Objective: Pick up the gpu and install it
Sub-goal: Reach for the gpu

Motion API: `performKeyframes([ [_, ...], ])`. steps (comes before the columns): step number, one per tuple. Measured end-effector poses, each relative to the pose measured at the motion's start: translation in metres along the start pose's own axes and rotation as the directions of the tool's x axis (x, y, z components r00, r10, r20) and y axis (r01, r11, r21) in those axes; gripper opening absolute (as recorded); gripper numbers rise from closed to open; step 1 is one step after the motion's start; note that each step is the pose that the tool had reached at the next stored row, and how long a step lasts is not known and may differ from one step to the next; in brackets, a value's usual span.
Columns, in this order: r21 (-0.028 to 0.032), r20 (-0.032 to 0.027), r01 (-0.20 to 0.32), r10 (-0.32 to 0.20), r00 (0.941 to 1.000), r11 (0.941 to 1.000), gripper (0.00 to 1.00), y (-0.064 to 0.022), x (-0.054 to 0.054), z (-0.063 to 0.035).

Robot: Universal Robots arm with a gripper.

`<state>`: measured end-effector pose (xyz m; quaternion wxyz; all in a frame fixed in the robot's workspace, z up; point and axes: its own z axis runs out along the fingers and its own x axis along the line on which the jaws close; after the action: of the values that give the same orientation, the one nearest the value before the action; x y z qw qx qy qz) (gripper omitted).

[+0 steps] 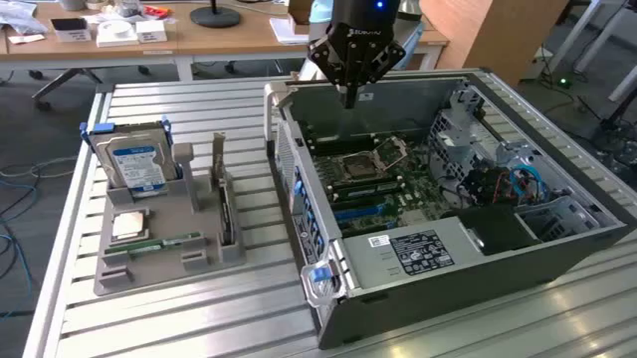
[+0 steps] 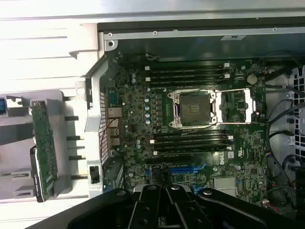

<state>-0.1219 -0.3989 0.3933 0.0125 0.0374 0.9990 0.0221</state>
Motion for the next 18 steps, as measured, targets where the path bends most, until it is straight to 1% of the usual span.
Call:
performKeyframes([
  [8,-0.0002,0.0001,0.000,0.000,1.0000,1.0000,0.10,-0.0001,0.001,0.0001],
  [18,0.0000,0.0000,0.000,0.000,1.0000,1.0000,0.10,-0.0008,0.010,-0.0002],
])
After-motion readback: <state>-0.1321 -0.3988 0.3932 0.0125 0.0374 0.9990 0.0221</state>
